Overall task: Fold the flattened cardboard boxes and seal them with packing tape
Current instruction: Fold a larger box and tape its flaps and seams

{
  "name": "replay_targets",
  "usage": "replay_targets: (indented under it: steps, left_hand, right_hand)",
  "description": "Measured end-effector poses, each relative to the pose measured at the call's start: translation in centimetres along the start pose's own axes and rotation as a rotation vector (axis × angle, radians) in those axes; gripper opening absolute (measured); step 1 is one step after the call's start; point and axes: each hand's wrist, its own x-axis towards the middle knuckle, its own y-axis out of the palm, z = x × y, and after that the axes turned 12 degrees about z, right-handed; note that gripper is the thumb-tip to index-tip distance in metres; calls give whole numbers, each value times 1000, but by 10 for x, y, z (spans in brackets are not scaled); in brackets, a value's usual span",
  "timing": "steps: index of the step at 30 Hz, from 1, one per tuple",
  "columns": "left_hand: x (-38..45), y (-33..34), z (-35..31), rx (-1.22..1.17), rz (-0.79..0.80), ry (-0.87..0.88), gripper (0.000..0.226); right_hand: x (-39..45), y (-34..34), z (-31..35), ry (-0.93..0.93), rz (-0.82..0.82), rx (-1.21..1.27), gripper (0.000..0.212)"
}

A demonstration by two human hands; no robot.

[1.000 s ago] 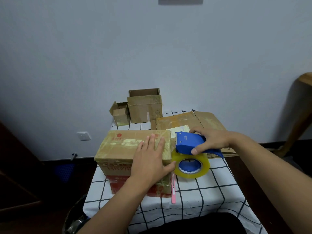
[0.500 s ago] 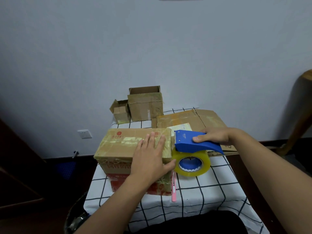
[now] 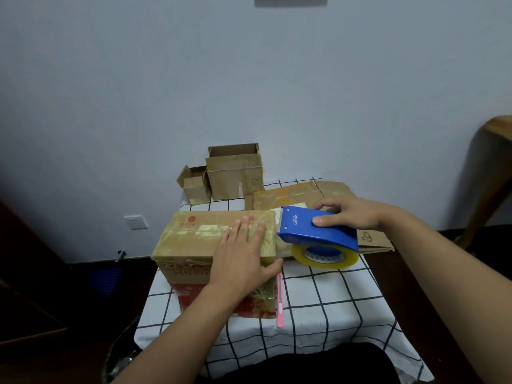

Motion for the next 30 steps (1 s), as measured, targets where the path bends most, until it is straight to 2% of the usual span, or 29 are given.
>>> replay_targets:
  steps: [2, 6, 7, 9, 12, 14, 19, 30]
  left_hand:
    - [0, 0, 0, 0, 2, 1, 90]
    - [0, 1, 0, 5, 1, 0, 89]
    - [0, 1, -1, 8, 2, -1, 89]
    - [0, 1, -1, 13, 2, -3, 89]
    - [0, 1, -1, 18, 3, -6, 88]
    - [0, 1, -1, 19, 11, -10, 89]
    - [0, 0, -1, 21, 21, -11, 88]
    - [-1, -2, -3, 46, 43, 2, 84]
  right_hand:
    - [-1, 0, 0, 30, 21, -21, 58]
    - [-4, 11, 7, 40, -1, -46, 28]
    - [-5, 15, 11, 29, -6, -58, 26]
    - [-7, 20, 16, 5, -1, -110, 35]
    - [-8, 24, 19, -19, 13, -279, 83]
    - [-8, 25, 20, -31, 3, -349, 94]
    - [-17, 21, 9, -103, -46, -303, 89]
    - [-43, 8, -5, 24, -6, -354, 88]
